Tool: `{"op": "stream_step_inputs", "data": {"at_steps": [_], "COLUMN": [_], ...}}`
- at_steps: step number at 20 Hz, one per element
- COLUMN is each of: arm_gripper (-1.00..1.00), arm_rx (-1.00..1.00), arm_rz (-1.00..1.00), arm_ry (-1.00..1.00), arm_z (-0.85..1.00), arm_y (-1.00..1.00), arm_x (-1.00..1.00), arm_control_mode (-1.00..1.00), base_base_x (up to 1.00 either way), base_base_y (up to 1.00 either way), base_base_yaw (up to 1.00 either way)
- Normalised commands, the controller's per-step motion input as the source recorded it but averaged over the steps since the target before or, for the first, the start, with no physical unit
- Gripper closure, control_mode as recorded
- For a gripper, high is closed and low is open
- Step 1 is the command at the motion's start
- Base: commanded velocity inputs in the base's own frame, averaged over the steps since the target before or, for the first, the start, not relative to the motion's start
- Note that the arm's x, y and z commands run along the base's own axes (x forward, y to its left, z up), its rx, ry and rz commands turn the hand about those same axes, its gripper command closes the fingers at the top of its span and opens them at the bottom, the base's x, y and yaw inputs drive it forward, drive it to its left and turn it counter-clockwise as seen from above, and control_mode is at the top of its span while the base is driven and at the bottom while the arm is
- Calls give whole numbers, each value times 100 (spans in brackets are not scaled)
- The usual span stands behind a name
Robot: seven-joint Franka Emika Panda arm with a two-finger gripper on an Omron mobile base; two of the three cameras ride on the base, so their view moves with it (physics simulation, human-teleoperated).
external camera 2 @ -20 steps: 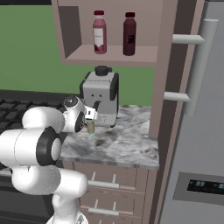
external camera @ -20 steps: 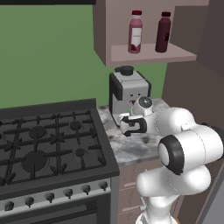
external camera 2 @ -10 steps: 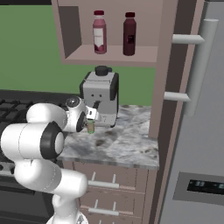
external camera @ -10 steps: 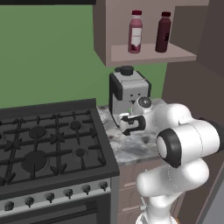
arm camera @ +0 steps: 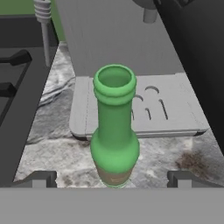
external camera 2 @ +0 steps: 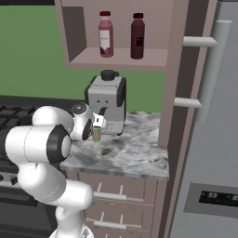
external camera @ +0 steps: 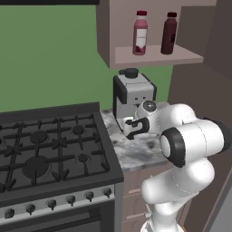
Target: Sort all alcoholic drinks to one cabinet, and non-alcoholic drinks to the other.
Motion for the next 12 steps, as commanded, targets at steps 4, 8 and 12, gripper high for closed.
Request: {"op": "stream_step_inputs", "data": {"at_steps": [4, 8, 12], "arm_gripper": [-100, -100, -100], "arm_rx": [0, 0, 0], "arm_rz": [0, 0, 0], "arm_ry": [0, 0, 0], "arm_z": [-6, -6, -6], "arm_y": [-1, -1, 0], "arm_x": [11, 10, 10], "arm_control_mode": [-100, -100, -100], "base_base_x": [0, 0, 0], "base_base_y": [0, 0, 0], "base_base_yaw": [0, 0, 0]}}
